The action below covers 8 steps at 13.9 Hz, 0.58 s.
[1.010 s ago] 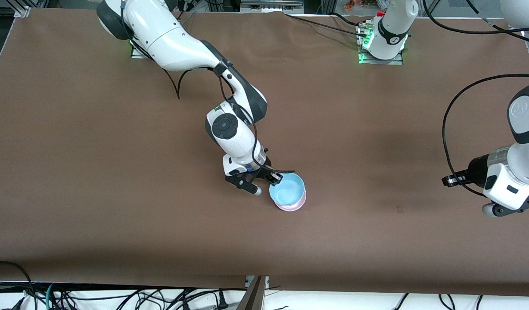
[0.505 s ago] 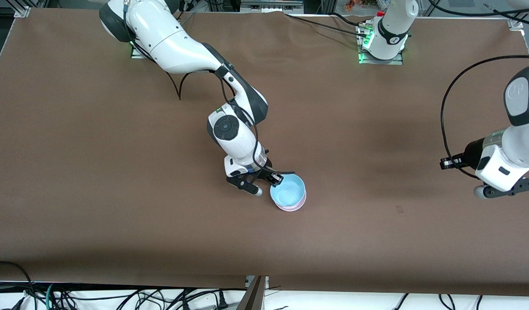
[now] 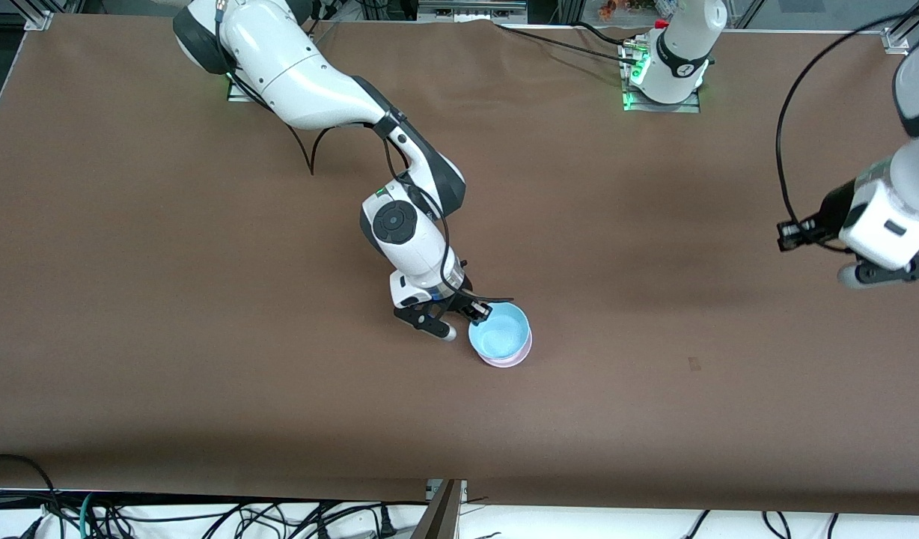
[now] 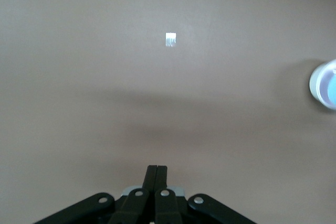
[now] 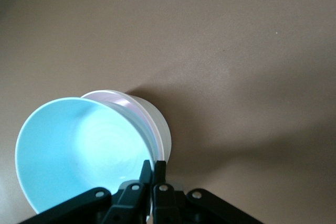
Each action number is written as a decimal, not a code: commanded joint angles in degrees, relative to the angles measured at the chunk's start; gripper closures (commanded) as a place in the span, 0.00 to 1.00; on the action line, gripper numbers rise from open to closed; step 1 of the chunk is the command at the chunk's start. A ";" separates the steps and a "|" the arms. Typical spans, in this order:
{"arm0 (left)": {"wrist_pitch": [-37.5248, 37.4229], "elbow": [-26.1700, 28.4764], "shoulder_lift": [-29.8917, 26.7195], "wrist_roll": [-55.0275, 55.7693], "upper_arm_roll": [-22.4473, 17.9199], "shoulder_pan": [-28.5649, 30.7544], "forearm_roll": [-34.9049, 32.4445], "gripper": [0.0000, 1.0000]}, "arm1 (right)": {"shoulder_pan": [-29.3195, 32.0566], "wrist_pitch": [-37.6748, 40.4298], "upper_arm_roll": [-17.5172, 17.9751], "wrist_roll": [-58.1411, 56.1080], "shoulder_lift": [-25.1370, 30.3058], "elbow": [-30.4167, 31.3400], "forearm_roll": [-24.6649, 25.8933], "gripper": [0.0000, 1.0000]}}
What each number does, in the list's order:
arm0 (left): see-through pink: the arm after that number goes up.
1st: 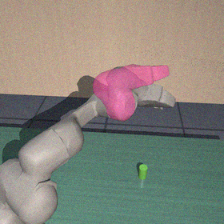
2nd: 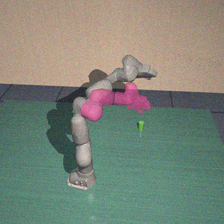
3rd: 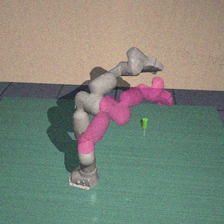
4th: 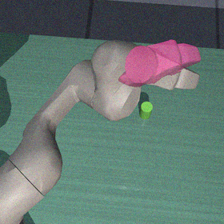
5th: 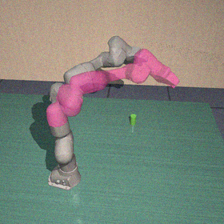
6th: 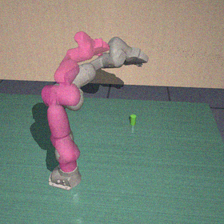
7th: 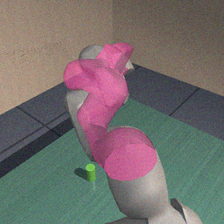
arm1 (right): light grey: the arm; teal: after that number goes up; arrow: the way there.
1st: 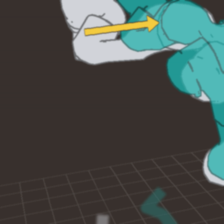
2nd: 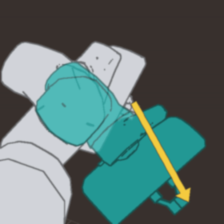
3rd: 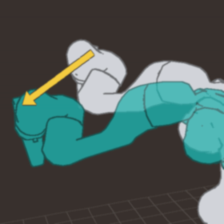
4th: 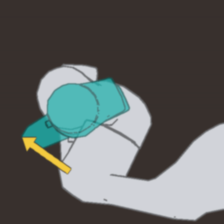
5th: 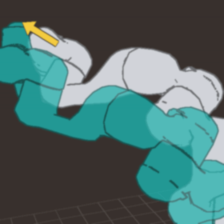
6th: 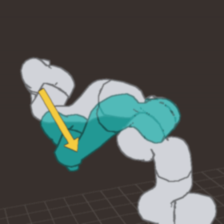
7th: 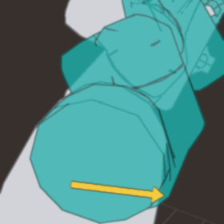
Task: Stack pink and blue bowls on white bowl
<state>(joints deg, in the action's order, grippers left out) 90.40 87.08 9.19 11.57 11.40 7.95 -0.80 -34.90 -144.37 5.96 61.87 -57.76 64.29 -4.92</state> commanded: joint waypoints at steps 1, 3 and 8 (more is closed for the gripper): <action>-3.55 2.30 -5.57 -5.23 0.29 0.49 -0.52 0.94 | -0.79 -1.09 -0.60 0.44 -1.83 -2.24 0.70 0.99; -4.26 2.04 -7.86 -4.63 0.55 0.40 -0.52 0.88 | -0.79 -1.09 -0.60 0.53 -1.83 -2.33 0.70 0.96; -9.97 1.78 -14.10 -5.24 0.81 0.05 2.10 0.76 | -0.96 -0.83 -1.04 0.88 -1.49 -2.33 0.70 0.29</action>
<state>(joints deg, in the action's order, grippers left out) 82.03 87.33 -1.26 7.86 12.11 7.91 -0.43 -35.06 -145.19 5.84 61.88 -58.25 64.26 -4.91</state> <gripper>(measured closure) 0.837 0.969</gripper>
